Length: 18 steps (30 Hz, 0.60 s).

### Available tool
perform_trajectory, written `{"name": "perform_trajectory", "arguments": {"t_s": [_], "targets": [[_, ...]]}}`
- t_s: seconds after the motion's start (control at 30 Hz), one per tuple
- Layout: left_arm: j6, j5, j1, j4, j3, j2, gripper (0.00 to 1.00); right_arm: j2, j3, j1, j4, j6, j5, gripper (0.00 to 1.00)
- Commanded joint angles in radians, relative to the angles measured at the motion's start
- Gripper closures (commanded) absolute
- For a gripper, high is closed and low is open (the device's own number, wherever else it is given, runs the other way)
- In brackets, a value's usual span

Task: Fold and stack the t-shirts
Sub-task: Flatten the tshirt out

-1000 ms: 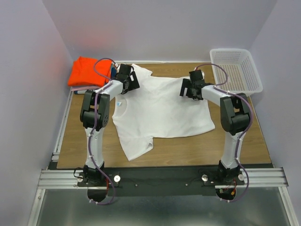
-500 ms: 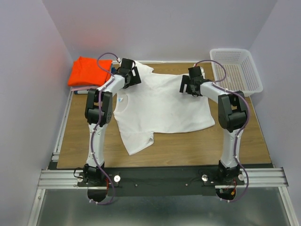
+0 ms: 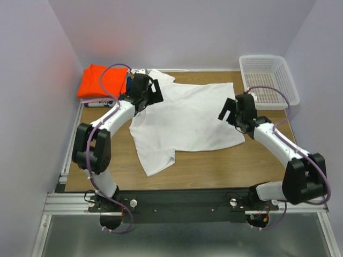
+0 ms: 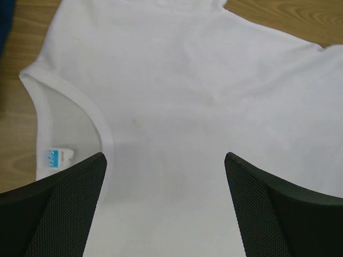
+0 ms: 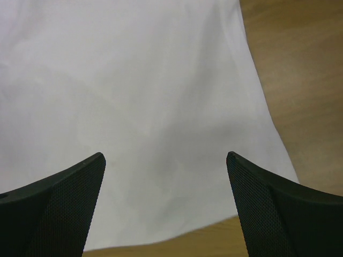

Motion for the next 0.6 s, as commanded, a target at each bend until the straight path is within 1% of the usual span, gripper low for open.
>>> {"name": "perform_trajectory", "arguments": {"t_s": [0.0, 0.07, 0.1, 0.13, 0.17, 0.23, 0.33, 0.43, 0.47, 0.5, 0.57], "targets": [[-0.055, 0.005, -0.063, 0.12, -0.21, -0.097, 0.02, -0.174, -0.223, -0.004, -0.037, 0.111, 0.036, 0.0], [-0.078, -0.009, -0.09, 0.132, -0.273, -0.127, 0.02, -0.259, -0.299, -0.006, -0.037, 0.139, 0.046, 0.0], [-0.119, -0.016, -0.101, 0.145, -0.328, -0.15, 0.02, -0.323, -0.361, -0.004, -0.037, 0.194, 0.044, 0.0], [-0.138, -0.032, -0.123, 0.155, -0.355, -0.159, 0.02, -0.345, -0.391, -0.006, -0.035, 0.22, 0.041, 0.0], [-0.153, -0.038, -0.132, 0.169, -0.382, -0.18, 0.02, -0.359, -0.412, -0.006, -0.035, 0.252, 0.027, 0.0], [-0.175, -0.038, -0.146, 0.191, -0.444, -0.193, 0.02, -0.372, -0.458, -0.006, -0.035, 0.265, 0.023, 0.01], [-0.193, -0.039, -0.153, 0.203, -0.497, -0.201, 0.02, -0.352, -0.491, -0.006, -0.032, 0.283, 0.01, 0.06], [-0.19, -0.039, -0.155, 0.209, -0.502, -0.194, 0.02, -0.295, -0.491, -0.006, -0.014, 0.3, 0.039, 0.26], [-0.19, -0.039, -0.155, 0.209, -0.502, -0.193, 0.02, -0.28, -0.474, -0.006, -0.007, 0.298, 0.049, 0.31], [-0.187, -0.039, -0.156, 0.212, -0.501, -0.191, 0.02, -0.248, -0.468, -0.006, 0.0, 0.298, 0.062, 0.34], [-0.184, -0.044, -0.155, 0.212, -0.501, -0.187, 0.02, -0.226, -0.458, -0.006, 0.015, 0.3, 0.073, 0.37]]}}
